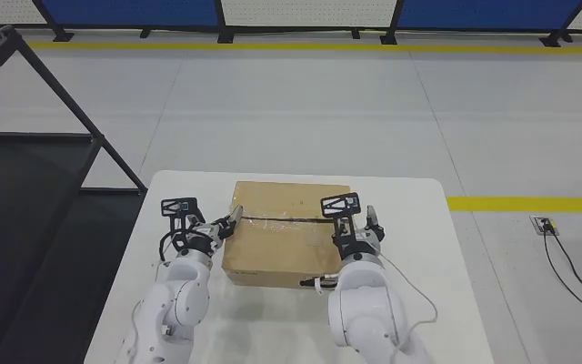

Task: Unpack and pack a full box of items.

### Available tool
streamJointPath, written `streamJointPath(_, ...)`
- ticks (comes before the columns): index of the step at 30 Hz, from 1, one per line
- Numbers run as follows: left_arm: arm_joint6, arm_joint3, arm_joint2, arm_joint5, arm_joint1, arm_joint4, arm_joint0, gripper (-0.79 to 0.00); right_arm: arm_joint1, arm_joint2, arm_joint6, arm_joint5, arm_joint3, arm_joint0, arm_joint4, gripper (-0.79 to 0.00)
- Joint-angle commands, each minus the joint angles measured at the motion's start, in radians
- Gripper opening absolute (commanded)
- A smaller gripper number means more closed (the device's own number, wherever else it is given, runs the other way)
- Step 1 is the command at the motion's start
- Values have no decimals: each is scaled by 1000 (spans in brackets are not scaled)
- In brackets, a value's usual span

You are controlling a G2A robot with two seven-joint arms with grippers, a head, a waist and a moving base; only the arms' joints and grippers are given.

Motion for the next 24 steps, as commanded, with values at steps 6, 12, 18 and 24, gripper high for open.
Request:
streamJointPath(6, 4, -7, -4, 2, 1, -3, 7, 0, -3, 33, -106, -184, -112, -90, 304, -182)
streamJointPath(12, 0, -8, -3, -3, 2, 0, 7, 0, 9, 99, -127, -301, -154, -176, 387, -397)
streamJointPath(18, -4, -7, -1, -6, 2, 2, 4, 0, 8, 98, -152, -310, -126, -190, 373, -511)
streamJointPath(24, -7, -6, -2, -6, 3, 4, -1, 0, 2, 83, -148, -308, -86, -157, 352, -560)
